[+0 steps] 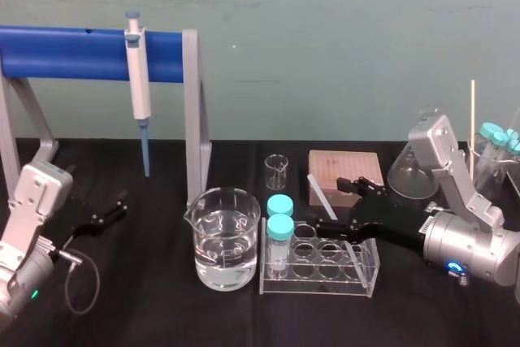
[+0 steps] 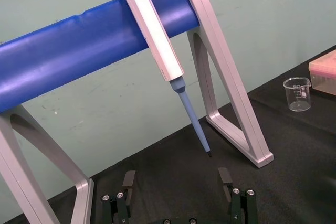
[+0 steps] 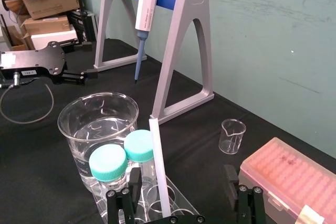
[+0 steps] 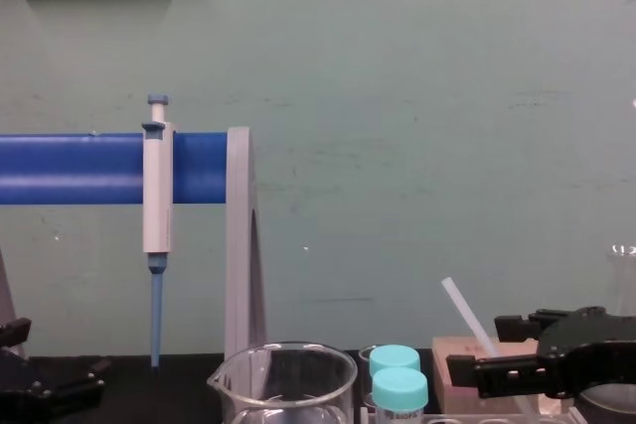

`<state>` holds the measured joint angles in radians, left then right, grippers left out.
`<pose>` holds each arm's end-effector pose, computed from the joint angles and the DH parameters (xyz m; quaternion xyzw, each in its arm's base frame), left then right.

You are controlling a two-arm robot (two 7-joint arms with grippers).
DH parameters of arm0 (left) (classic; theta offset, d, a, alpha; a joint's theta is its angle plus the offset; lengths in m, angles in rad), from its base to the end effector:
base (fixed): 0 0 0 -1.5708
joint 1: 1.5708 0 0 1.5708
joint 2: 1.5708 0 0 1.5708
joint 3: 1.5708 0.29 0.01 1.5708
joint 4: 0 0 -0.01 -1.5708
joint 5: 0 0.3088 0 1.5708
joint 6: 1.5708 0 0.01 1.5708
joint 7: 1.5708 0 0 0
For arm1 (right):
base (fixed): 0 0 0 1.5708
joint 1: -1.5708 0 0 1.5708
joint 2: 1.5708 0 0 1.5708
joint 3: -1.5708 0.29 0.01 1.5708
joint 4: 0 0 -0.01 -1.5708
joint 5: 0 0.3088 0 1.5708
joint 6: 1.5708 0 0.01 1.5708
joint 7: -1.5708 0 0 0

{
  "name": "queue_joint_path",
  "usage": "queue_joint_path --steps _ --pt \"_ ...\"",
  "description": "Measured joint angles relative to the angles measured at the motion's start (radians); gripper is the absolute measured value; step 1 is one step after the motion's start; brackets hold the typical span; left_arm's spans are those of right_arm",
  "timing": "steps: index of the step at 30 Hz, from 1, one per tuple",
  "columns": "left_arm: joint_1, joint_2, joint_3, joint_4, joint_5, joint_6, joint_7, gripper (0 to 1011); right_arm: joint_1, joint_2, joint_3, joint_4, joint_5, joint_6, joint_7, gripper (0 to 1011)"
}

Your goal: Pick up the stirring rod with one hand, then place it down.

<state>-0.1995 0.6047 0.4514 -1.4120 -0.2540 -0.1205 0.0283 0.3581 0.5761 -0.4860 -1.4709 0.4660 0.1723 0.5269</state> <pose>0.3581 0.0827 -0.3023 0.1415 -0.1324 0.5799 0.7913 0.3967 -0.0533 -0.2389 -0.1320 0.0062 -0.3483 0.9280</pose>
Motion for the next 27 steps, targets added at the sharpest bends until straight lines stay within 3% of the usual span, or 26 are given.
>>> queue_joint_path --steps 6,27 --pt "0.0 0.0 0.0 0.0 0.0 0.0 0.0 1000 -0.002 0.002 0.001 -0.003 0.002 0.0 0.0 899" --pt "0.0 0.0 0.0 0.0 0.0 0.0 0.0 1000 -0.004 0.005 0.002 -0.006 0.004 0.001 0.0 247"
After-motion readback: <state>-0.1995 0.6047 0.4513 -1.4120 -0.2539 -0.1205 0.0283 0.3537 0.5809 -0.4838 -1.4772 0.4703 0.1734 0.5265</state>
